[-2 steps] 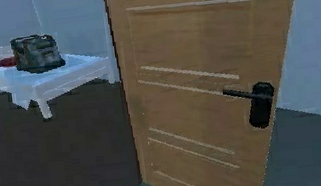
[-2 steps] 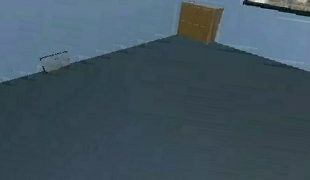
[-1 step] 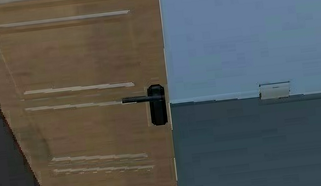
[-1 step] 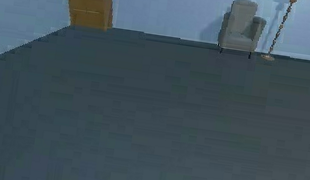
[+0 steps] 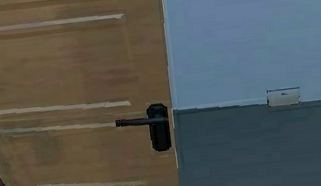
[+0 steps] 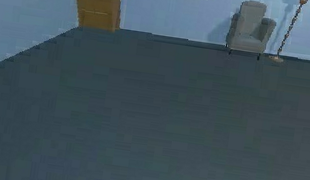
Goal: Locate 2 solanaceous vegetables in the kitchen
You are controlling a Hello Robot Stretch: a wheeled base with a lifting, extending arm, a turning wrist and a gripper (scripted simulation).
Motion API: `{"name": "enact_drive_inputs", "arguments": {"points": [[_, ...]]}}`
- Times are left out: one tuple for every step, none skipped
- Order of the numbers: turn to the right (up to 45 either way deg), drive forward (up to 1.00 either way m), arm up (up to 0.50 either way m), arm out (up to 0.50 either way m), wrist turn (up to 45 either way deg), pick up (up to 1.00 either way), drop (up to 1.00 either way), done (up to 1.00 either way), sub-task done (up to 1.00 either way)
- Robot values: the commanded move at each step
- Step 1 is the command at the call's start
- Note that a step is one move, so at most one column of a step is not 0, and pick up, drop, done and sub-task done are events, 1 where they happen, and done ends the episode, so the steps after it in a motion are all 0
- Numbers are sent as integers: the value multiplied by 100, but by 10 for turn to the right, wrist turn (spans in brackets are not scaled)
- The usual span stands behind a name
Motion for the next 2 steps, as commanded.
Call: {"name": "enact_drive_inputs", "arguments": {"points": [[-450, 0, 0, 0, 0, 0, 0, 0, 0], [-450, 0, 0, 0, 0, 0, 0, 0, 0]]}}
